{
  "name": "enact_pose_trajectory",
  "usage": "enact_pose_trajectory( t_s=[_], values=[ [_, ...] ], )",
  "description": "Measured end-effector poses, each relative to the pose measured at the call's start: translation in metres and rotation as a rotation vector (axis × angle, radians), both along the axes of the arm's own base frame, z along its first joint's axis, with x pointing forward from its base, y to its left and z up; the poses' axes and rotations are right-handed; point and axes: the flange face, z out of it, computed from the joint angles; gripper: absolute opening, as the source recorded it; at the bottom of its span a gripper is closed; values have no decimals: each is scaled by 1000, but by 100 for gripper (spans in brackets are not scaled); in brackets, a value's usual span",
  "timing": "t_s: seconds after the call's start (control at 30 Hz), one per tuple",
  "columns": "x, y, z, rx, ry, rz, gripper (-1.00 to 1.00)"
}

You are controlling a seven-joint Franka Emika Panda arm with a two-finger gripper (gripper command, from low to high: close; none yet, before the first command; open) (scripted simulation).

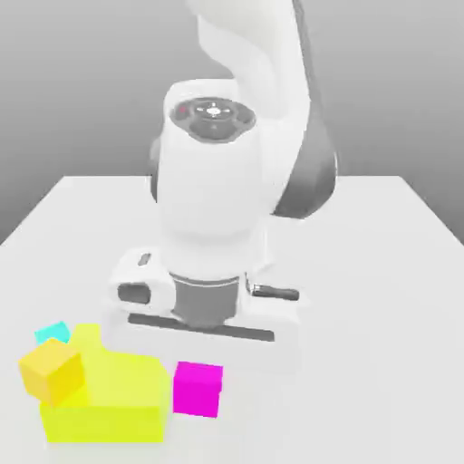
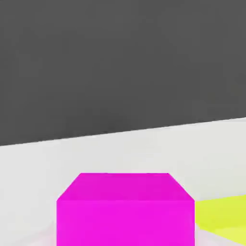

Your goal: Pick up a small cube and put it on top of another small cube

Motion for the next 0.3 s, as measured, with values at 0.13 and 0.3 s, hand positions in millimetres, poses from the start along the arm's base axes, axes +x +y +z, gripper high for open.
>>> enact_pose_trajectory(
  t_s=[0.13, 0.3],
  values=[
    [-56, -118, 1, 42, -25, -302, -100],
    [-57, -117, -24, 45, -27, -305, 100]
  ],
)
